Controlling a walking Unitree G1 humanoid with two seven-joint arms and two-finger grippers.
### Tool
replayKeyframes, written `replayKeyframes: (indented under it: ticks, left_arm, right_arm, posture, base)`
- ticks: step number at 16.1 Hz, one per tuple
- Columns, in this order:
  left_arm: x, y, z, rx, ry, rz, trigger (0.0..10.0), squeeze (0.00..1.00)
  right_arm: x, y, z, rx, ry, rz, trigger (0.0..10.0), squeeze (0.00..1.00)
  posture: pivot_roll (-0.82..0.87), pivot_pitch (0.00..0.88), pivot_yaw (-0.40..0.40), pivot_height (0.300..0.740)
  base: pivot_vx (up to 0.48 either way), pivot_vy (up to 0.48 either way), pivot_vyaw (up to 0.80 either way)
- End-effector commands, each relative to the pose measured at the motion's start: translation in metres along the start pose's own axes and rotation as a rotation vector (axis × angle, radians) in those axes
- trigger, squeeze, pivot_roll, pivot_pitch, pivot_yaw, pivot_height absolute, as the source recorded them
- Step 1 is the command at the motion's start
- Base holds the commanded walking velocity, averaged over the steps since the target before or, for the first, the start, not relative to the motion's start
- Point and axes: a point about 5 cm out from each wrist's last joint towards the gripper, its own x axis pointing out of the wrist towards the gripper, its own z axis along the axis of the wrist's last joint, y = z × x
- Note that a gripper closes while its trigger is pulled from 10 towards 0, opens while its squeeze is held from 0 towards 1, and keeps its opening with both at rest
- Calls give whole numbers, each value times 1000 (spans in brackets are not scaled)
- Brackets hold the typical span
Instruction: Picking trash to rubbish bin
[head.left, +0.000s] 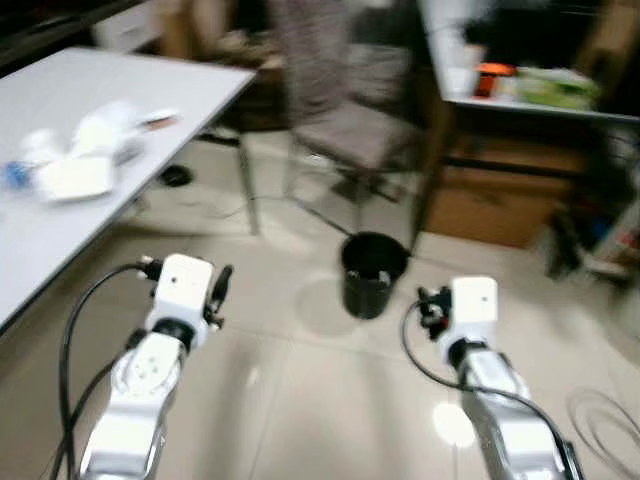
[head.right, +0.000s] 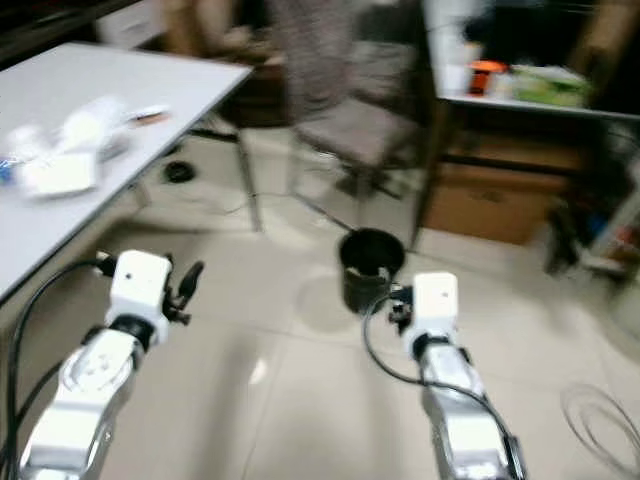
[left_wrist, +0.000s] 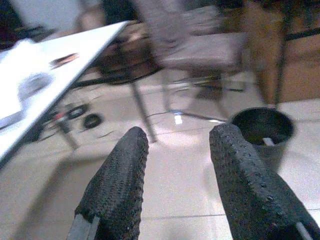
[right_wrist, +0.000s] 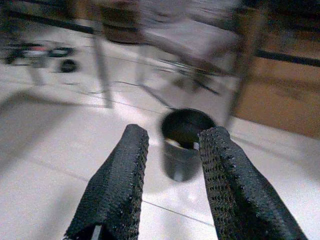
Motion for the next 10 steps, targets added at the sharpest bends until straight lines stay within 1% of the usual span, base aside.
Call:
replayKeyframes:
  ticks: [1, 4, 8, 10]
  left_arm:
    - [1, -2, 7, 1, -32, 1, 10000, 0]
    - [1, 0, 10, 8, -41, 15, 10000, 0]
    - [6, 9, 23, 11, -79, 41, 10000, 0]
    - [10, 13, 29, 15, -92, 54, 10000, 0]
  right_arm:
    - [1, -5, 9, -1, -35, -3, 10000, 0]
    - [4, -2, 17, -19, -61, 20, 10000, 0]
    - [13, -2, 45, -22, -148, 37, 10000, 0]
    - [16, -1, 52, -29, -167, 50, 10000, 0]
  posture:
    - [-13, 0, -3, 740]
    - [-6, 0, -13, 740]
    - [0, 0, -20, 740]
    - [2, 0, -23, 740]
  base:
    - [0, 0, 800]
    - [290, 0, 800]
    - [365, 0, 800]
    - [371, 0, 800]
